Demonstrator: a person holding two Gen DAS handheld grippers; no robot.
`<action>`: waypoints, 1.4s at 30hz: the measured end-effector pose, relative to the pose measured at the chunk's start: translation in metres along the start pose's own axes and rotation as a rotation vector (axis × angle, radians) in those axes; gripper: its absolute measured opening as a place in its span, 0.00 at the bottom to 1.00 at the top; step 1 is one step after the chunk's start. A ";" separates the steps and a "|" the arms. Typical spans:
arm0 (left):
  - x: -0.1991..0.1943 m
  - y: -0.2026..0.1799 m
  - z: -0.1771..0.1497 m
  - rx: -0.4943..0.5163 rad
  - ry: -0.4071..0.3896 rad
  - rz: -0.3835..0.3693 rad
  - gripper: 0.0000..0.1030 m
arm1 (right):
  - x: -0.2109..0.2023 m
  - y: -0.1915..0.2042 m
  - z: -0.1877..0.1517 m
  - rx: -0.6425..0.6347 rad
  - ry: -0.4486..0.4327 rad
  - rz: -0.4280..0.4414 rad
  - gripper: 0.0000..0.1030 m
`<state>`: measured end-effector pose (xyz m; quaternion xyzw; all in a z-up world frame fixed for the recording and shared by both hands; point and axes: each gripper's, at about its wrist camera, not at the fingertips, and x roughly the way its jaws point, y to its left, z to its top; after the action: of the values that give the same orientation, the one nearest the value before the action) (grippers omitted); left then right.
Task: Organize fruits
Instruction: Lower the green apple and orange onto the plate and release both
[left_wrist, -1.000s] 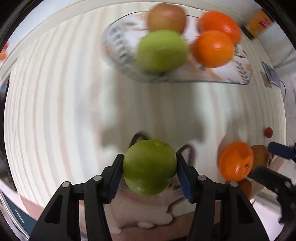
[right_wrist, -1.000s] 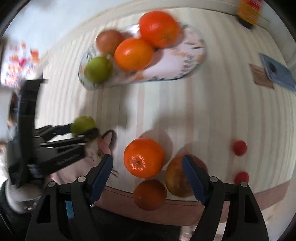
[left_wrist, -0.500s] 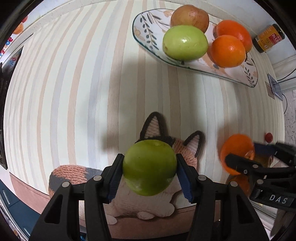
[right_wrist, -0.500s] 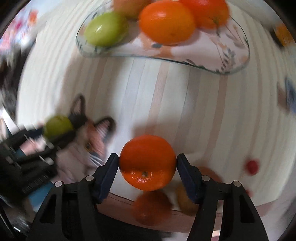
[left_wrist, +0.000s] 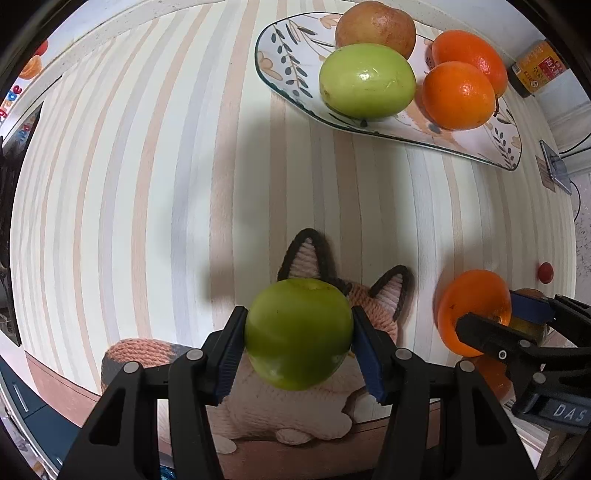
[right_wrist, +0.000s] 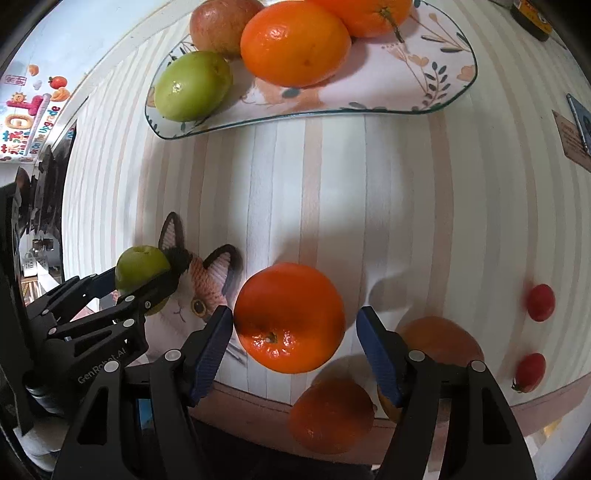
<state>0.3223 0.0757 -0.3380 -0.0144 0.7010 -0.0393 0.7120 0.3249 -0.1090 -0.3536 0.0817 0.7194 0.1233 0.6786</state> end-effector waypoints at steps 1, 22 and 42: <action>0.000 -0.001 0.001 0.003 0.002 -0.002 0.51 | 0.000 0.000 0.001 -0.007 -0.003 -0.009 0.64; -0.102 -0.012 0.135 0.057 -0.193 -0.027 0.51 | -0.090 -0.075 0.076 0.250 -0.254 0.086 0.63; -0.020 0.005 0.196 -0.027 0.000 -0.032 0.81 | -0.065 -0.102 0.112 0.347 -0.266 0.109 0.88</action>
<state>0.5181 0.0749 -0.3155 -0.0354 0.7009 -0.0415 0.7111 0.4455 -0.2173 -0.3263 0.2517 0.6284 0.0223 0.7357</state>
